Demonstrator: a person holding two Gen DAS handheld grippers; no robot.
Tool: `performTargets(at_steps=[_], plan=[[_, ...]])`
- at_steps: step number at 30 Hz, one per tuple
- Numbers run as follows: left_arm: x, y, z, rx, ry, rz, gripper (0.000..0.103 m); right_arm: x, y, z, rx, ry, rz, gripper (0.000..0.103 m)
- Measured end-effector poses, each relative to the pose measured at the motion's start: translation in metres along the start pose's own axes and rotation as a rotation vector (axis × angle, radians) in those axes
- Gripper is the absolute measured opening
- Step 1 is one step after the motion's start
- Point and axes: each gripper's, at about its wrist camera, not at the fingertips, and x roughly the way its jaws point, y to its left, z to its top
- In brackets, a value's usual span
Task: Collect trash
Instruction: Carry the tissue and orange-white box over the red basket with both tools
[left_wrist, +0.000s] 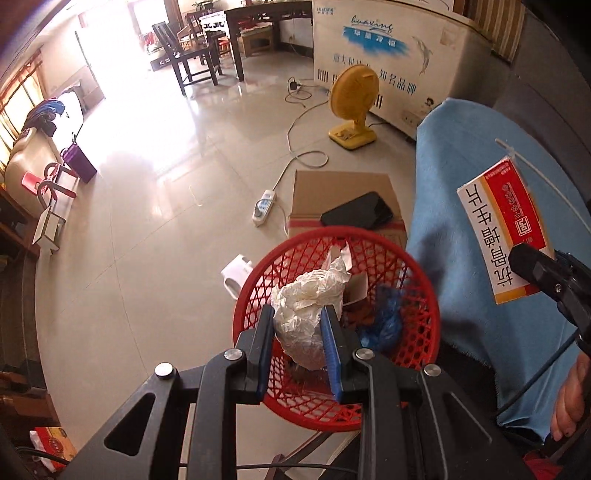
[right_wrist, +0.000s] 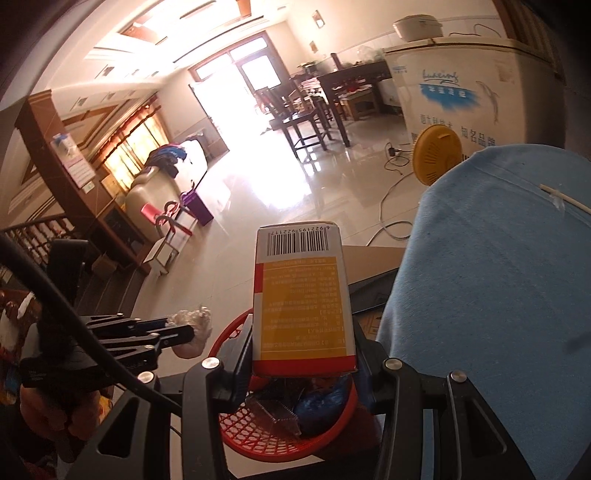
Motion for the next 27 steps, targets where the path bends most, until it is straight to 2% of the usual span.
performTargets(at_steps=[4,9,13,21,27], plan=[[0.000,0.000,-0.004,-0.005,-0.018,0.014,0.026,0.006,0.008,-0.005,-0.018,0.025,0.013,0.048],[-0.009,0.000,-0.009,-0.003,-0.089,0.036,0.026,0.010,0.022,-0.005,-0.073,0.009,-0.007,0.048],[-0.010,0.001,-0.015,-0.012,-0.129,0.056,0.026,0.012,0.038,-0.015,-0.169,-0.005,-0.046,0.048],[-0.017,0.003,-0.031,-0.039,-0.245,0.107,0.027,0.017,0.058,-0.038,-0.299,-0.001,-0.033,0.048],[-0.014,0.006,-0.037,-0.066,-0.250,0.104,0.027,0.017,0.054,-0.043,-0.286,-0.001,-0.049,0.048]])
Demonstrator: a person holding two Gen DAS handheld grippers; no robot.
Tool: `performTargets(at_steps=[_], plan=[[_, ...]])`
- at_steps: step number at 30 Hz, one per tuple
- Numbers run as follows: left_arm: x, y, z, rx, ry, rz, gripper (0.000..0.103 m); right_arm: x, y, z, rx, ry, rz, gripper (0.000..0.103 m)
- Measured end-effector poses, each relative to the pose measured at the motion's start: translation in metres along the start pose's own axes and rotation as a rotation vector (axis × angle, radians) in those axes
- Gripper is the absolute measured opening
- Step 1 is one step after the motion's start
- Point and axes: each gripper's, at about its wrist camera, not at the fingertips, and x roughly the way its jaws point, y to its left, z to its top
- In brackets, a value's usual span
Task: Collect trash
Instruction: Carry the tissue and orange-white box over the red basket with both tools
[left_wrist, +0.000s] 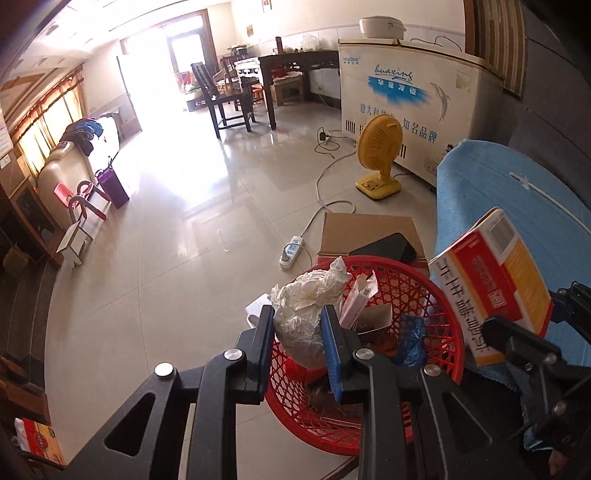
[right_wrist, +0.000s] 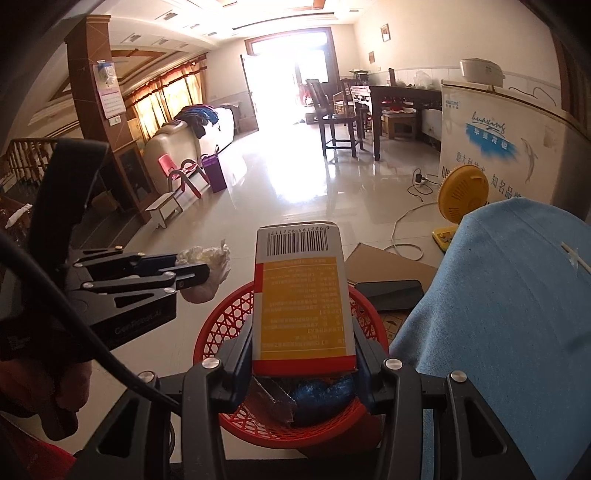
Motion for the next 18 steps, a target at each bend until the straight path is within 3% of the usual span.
performTargets(at_steps=[8,18], plan=[[-0.001,0.002,-0.004,-0.001,-0.036,0.018,0.027,-0.005,0.002,-0.003,0.007,-0.012,-0.011,0.049],[0.009,-0.005,-0.012,0.014,0.006,0.016,0.028,-0.002,0.003,-0.004,0.011,0.009,-0.010,0.049]])
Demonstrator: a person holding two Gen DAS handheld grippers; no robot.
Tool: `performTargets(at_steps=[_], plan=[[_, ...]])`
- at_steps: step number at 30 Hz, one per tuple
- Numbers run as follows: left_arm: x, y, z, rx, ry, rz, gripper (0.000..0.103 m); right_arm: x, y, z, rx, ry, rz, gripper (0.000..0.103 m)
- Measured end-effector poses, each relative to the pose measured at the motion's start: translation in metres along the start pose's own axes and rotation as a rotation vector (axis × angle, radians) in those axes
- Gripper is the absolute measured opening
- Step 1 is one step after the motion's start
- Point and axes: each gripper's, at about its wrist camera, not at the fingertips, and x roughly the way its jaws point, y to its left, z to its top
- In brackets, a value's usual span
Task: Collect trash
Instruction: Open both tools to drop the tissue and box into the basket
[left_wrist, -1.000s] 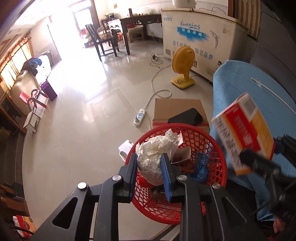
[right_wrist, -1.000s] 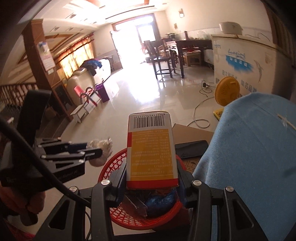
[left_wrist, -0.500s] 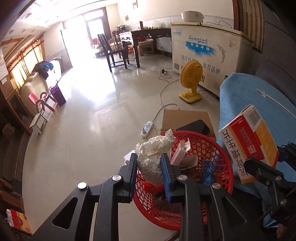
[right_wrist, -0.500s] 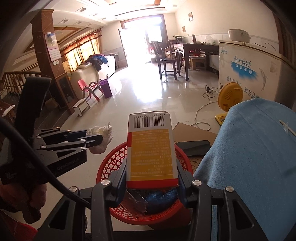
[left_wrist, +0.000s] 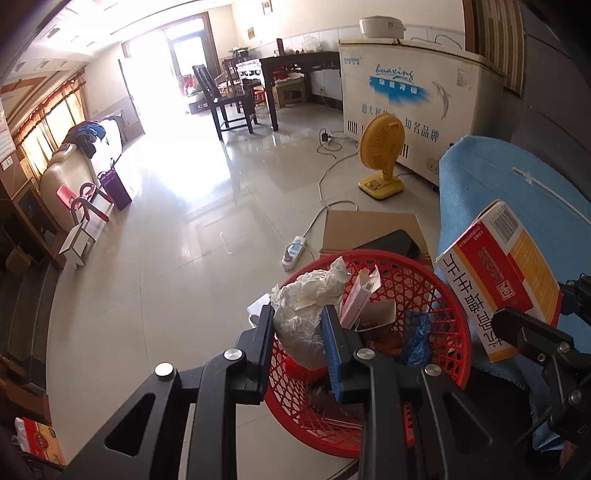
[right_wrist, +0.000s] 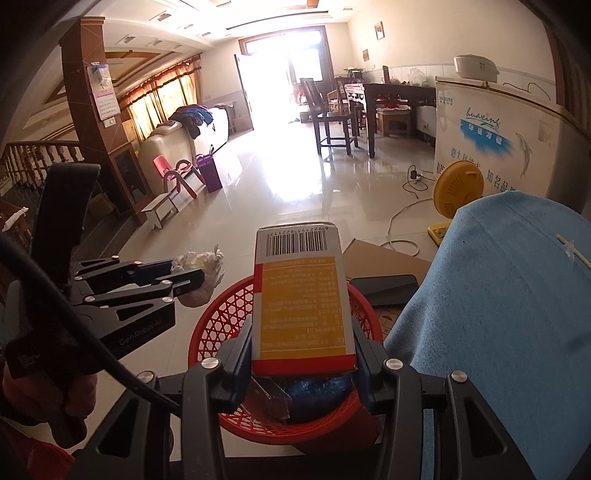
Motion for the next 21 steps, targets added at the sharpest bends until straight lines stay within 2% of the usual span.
performTargets(at_steps=[9,10,12,18,21], plan=[[0.021,-0.003,-0.005,0.013,0.097,-0.015,0.028,0.009,-0.005,0.000,0.010,0.032,0.013,0.051],[0.023,-0.004,-0.005,0.017,0.111,-0.020,0.032,0.010,-0.005,-0.001,0.012,0.037,0.014,0.052],[0.028,-0.004,-0.005,0.014,0.136,-0.034,0.049,0.013,-0.005,-0.001,0.016,0.047,0.019,0.052],[0.030,-0.004,0.001,0.033,0.160,-0.033,0.062,0.021,-0.013,-0.003,0.043,0.079,0.027,0.058],[0.028,-0.008,0.005,0.040,0.156,-0.041,0.063,0.020,-0.022,-0.004,0.077,0.076,0.030,0.058]])
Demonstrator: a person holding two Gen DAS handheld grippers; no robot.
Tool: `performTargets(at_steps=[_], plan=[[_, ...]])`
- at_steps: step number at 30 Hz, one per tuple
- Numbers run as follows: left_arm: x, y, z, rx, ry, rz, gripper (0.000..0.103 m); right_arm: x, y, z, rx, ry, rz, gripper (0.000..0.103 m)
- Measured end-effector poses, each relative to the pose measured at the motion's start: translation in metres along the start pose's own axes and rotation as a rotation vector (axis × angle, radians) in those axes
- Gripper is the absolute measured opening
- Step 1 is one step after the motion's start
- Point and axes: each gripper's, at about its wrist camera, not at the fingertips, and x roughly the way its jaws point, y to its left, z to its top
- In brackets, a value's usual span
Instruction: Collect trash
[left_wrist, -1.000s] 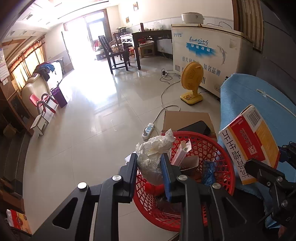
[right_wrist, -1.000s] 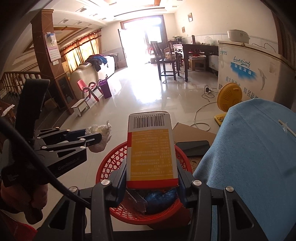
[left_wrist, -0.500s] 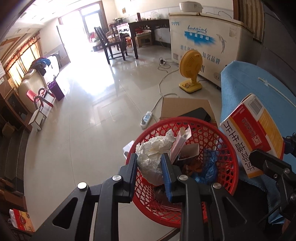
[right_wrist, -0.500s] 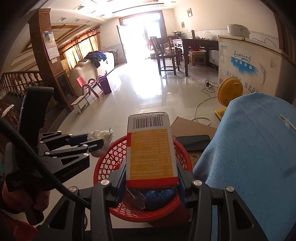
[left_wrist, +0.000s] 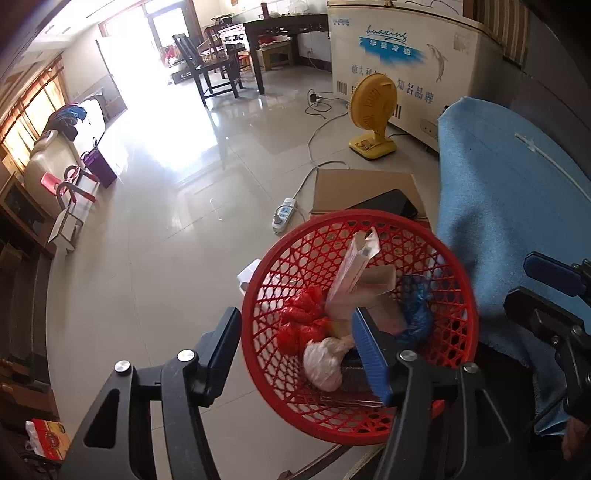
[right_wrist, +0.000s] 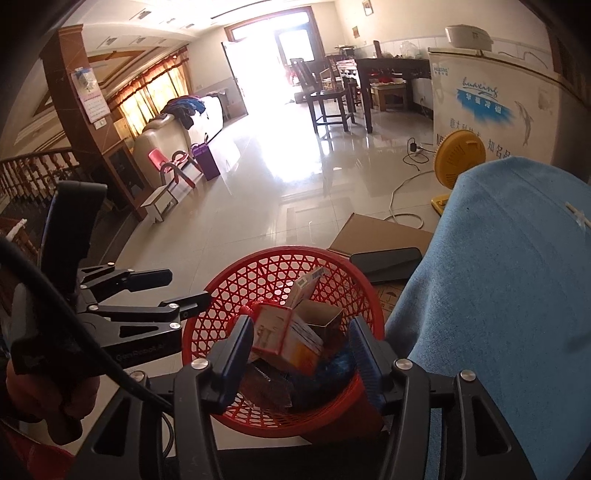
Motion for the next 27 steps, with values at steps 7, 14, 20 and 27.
performTargets(at_steps=[7,14,20,27], plan=[[-0.015,-0.036,0.017,0.104,-0.054,-0.003,0.068,-0.023,-0.024,-0.002,0.085,-0.049,-0.034,0.058],[-0.041,-0.091,0.046,0.179,-0.150,-0.086,0.074,-0.066,-0.059,-0.011,0.177,-0.127,-0.144,0.058],[-0.068,-0.155,0.066,0.279,-0.233,-0.156,0.075,-0.125,-0.101,-0.030,0.307,-0.228,-0.307,0.060],[-0.093,-0.224,0.067,0.396,-0.288,-0.250,0.076,-0.197,-0.137,-0.065,0.441,-0.312,-0.526,0.063]])
